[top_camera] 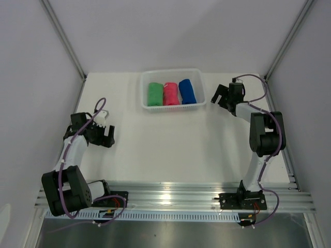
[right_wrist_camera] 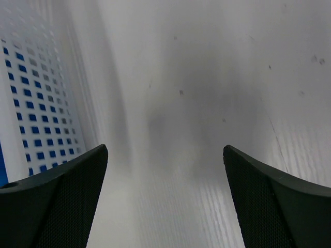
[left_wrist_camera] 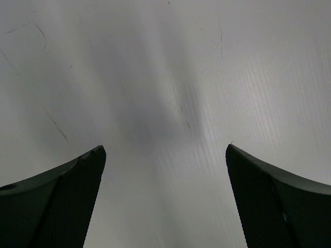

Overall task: Roll the towels
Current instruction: Place the rolled towel into the container

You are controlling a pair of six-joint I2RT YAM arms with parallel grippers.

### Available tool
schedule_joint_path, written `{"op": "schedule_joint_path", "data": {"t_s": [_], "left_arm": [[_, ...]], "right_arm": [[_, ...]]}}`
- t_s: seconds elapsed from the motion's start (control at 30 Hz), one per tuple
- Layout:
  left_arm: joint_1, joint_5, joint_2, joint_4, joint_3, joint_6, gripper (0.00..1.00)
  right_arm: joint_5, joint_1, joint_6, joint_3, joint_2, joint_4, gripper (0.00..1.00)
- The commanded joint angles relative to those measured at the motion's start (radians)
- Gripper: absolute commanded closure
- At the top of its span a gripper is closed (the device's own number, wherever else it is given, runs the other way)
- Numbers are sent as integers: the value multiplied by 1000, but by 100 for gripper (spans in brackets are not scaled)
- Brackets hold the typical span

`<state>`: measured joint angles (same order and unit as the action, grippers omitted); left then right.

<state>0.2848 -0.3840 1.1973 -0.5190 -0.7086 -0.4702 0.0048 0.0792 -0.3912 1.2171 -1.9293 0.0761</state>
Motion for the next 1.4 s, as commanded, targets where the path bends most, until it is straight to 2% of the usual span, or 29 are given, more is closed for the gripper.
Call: {"op": "schedule_joint_path", "data": {"t_s": [0.0, 0.1, 0.13, 0.23, 0.27, 0.33, 0.37, 0.4, 0.5, 0.67, 0.83, 1.1, 1.37], "left_arm": [[14, 10, -1, 16, 7, 7, 1], [16, 20, -2, 17, -2, 4, 1], [16, 20, -2, 17, -2, 4, 1], [16, 11, 7, 16, -9, 1, 1], [17, 10, 11, 11, -12, 1, 1], [16, 5, 27, 5, -25, 4, 1], [17, 5, 28, 8, -26, 5, 1], [16, 2, 30, 8, -25, 7, 0], [16, -3, 30, 13, -19, 5, 0], [16, 11, 30, 20, -3, -4, 1], [16, 7, 31, 20, 1, -7, 0], [16, 10, 41, 25, 4, -11, 0], [17, 13, 42, 30, 6, -16, 1]], "right_arm": [[-90, -10, -49, 103, -54, 25, 6], [-66, -12, -60, 87, -13, -10, 9], [-57, -22, -67, 59, 50, 8, 10], [-69, -24, -48, -2, 134, 47, 23], [-75, -12, 4, 1, 173, 38, 30], [-107, 14, 43, 31, 191, 13, 36], [-121, 31, 40, 42, 190, -2, 43], [-165, 33, 25, 47, 187, 5, 45], [-222, 28, -56, 30, 164, 56, 44], [-252, 37, -86, 61, 92, 47, 40], [-282, 39, -124, 58, 46, 65, 41], [-321, 34, -219, -13, 42, 149, 49], [-262, 54, -305, -108, 111, 177, 63]]}}
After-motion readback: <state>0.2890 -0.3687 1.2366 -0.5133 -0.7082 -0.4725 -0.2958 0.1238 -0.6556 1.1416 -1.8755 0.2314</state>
